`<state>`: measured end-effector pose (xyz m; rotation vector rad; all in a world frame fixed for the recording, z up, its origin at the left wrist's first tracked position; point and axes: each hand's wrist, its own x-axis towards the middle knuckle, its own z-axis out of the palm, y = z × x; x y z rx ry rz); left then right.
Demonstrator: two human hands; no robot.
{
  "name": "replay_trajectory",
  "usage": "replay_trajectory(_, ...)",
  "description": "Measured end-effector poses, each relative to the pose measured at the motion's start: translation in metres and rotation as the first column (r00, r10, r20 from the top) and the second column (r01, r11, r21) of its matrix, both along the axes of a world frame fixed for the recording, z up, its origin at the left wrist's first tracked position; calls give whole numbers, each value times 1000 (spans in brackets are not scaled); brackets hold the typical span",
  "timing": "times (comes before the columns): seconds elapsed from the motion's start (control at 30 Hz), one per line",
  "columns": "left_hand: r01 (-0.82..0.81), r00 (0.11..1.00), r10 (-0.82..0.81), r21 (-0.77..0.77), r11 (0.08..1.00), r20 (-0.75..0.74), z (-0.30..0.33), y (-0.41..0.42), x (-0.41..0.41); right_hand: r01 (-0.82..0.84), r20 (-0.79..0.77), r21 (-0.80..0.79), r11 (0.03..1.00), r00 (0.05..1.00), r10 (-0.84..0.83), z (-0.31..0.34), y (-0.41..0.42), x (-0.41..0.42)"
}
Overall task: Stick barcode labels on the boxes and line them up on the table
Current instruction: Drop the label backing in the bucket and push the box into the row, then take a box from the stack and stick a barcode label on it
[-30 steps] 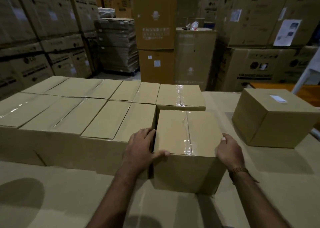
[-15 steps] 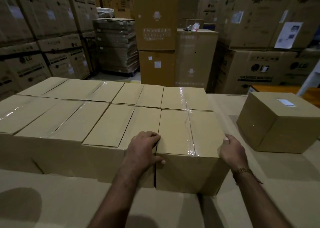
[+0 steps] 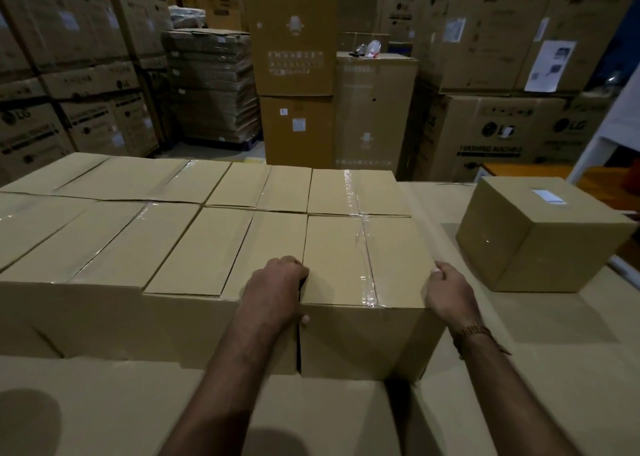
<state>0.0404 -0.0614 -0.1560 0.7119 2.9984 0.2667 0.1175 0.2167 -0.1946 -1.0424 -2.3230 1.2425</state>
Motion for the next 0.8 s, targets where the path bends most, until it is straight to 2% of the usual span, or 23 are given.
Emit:
replay_trajectory(0.13,-43,996,38,56,998,83,9,12,-5,-19,-8,-65,998,1000,18,-1,9,-3)
replay_trajectory(0.33,-65,998,67,184,981,0,21,57,1,-67,-1,-124,990,998,68,-3,36,-5)
replay_trajectory(0.53,18,999,-2,297,955,-54,28,148,11,-81,-19,-10,997,997,81,-2,108,12)
replay_trajectory(0.8,113,992,-95,260,959,-80,35,302,12,-25,-21,109,994,999,28,-6,249,28)
